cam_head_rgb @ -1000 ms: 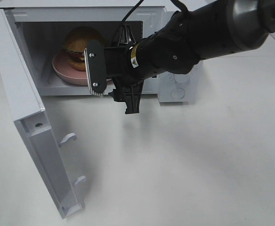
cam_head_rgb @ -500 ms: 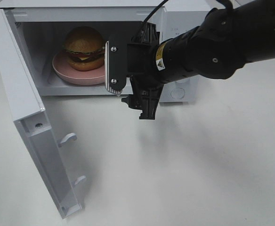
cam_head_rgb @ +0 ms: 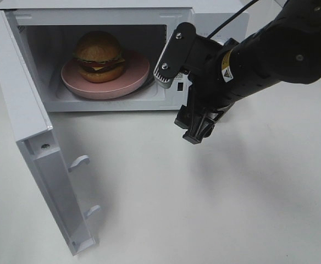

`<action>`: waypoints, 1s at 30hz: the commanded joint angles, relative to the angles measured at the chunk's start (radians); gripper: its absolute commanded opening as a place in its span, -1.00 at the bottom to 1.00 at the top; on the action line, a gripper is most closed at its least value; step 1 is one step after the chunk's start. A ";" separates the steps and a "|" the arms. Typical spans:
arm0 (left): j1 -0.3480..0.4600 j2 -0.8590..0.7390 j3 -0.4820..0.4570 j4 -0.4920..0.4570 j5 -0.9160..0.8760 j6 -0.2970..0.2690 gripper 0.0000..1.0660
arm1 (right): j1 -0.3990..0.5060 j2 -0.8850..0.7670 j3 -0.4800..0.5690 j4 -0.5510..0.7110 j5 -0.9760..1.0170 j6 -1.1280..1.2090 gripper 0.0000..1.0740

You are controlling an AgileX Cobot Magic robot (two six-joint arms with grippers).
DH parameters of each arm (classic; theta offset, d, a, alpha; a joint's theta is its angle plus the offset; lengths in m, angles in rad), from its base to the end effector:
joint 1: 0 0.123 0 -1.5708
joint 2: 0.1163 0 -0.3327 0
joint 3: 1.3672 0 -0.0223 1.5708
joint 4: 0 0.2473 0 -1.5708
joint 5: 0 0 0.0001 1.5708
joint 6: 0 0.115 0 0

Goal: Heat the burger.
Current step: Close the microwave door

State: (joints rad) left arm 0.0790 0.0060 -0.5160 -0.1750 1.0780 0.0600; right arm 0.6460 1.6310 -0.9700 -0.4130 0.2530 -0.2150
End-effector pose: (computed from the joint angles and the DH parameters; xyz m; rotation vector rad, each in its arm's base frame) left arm -0.0357 -0.0205 0.2691 -0.0085 2.0412 -0.1227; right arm 0.2923 0.2059 0.2524 -1.3619 1.9449 -0.1053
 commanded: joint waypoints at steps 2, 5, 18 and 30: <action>-0.005 0.002 0.000 -0.005 -0.008 -0.002 0.71 | -0.004 -0.041 0.004 0.004 0.060 0.137 0.41; -0.005 0.002 0.000 -0.005 -0.008 -0.002 0.71 | -0.004 -0.075 0.004 0.004 0.117 0.272 0.41; -0.005 0.002 0.000 -0.005 -0.008 -0.002 0.71 | -0.049 -0.128 0.014 0.039 0.297 0.458 0.41; -0.005 0.002 0.000 -0.005 -0.008 -0.002 0.71 | -0.286 -0.269 0.158 0.110 0.379 0.458 0.41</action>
State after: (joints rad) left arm 0.0790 0.0060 -0.5160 -0.1750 1.0780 0.0600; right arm 0.3710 1.3770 -0.8180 -0.3110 0.6270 0.2360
